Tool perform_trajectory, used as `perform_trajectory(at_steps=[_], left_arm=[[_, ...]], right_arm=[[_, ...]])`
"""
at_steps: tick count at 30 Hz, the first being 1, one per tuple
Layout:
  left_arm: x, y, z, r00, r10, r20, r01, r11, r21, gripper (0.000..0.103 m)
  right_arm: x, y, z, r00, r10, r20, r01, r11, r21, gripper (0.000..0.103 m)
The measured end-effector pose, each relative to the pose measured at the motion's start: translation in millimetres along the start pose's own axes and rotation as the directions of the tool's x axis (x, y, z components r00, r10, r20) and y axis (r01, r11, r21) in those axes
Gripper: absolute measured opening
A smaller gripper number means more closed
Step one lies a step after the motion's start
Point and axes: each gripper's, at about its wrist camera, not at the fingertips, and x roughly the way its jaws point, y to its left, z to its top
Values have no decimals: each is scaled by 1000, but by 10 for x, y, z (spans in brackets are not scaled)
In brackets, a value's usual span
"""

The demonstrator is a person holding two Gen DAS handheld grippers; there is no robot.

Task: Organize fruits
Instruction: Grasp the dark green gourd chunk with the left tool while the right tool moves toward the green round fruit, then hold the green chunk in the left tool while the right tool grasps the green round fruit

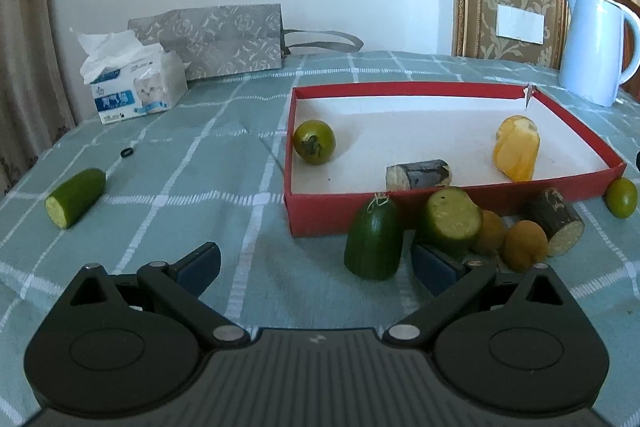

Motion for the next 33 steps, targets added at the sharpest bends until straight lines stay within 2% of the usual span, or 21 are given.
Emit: perform_trajectory(at_steps=[6,8,12,14,16,20,23,27,33], left_arm=[[55,10,26,1000,6,-16,-6,1000,-14,102],[93,23,34,999,-20,-36,19,999,-29,84],[72,-64,45,999,-35,-19,35,999,4,67],[70,-93,52,998,-57,-14,57,998,11,53],[62,-131,43,999,-54,-4,54,998,36,49],[47,-181,38,998,-65,2,65,997,51,32],[45,-183,35,998,-69,3,68,997,41,30],[27,-136,25,997,-79,6,79,997,13,30],[-7,-58,2,995,-95,13,95,995,-22,30]], right_arm=[[24,25,-16,1000,-12,-15,11,1000,-21,103],[34,25,-17,1000,-10,-20,10,1000,-22,103],[54,21,-18,999,-12,-32,11,1000,-22,103],[78,24,-21,999,-24,-43,23,999,-30,103],[83,21,-15,999,-30,-44,28,999,-33,103],[90,25,-21,998,-35,-46,33,999,-39,103],[87,14,-19,998,-38,-45,37,999,-37,103],[87,1,-9,995,-89,-41,87,994,-61,103],[68,-11,-9,996,-78,-38,75,995,-68,103]])
